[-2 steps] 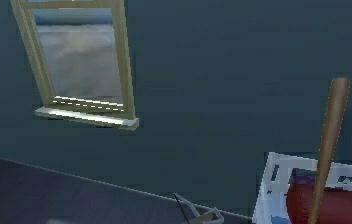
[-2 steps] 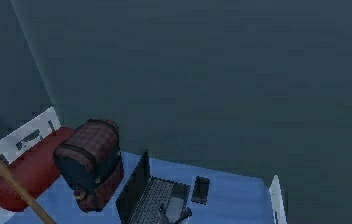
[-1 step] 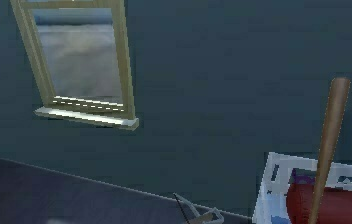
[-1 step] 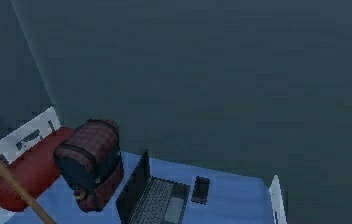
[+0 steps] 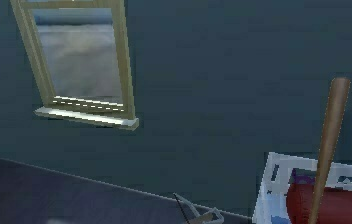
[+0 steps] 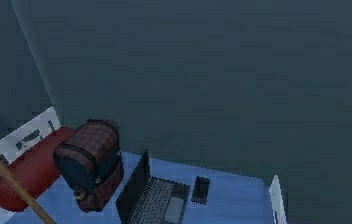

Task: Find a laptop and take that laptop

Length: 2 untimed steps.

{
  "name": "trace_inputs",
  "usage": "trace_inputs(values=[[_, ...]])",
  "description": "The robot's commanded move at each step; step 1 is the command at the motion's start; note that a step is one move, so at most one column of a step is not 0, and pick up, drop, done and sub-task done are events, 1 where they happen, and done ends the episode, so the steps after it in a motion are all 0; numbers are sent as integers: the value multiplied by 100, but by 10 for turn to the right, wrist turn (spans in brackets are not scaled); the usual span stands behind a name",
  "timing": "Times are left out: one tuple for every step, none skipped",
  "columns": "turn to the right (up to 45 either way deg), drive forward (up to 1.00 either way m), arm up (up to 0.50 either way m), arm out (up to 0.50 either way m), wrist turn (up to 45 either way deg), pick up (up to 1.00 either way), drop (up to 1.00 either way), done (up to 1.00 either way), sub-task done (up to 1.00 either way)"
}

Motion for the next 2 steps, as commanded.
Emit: trace_inputs(values=[[0, 0, 10, 0, 0, 0, 0, 0, 0], [0, 0, 0, 0, 0, 0, 0, 100, 0]])
